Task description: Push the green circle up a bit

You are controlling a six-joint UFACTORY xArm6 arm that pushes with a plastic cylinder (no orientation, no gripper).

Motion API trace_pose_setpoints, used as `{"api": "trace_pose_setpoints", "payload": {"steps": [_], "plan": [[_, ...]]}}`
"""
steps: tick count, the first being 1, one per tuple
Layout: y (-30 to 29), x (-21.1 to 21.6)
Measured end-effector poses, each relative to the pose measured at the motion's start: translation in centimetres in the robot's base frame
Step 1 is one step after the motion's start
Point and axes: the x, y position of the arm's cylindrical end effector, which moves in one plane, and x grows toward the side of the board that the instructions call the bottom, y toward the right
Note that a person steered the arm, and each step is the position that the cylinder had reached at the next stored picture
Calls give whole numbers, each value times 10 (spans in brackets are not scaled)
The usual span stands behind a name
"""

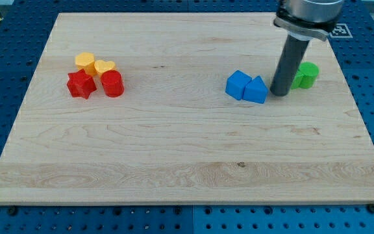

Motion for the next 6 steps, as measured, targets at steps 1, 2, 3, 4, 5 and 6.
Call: {"api": "trace_pose_setpoints", "payload": {"steps": [1, 2, 3, 4, 5, 6], "plan": [[27, 0], [50, 0], [68, 0], [79, 0], [81, -19], [78, -49]]}}
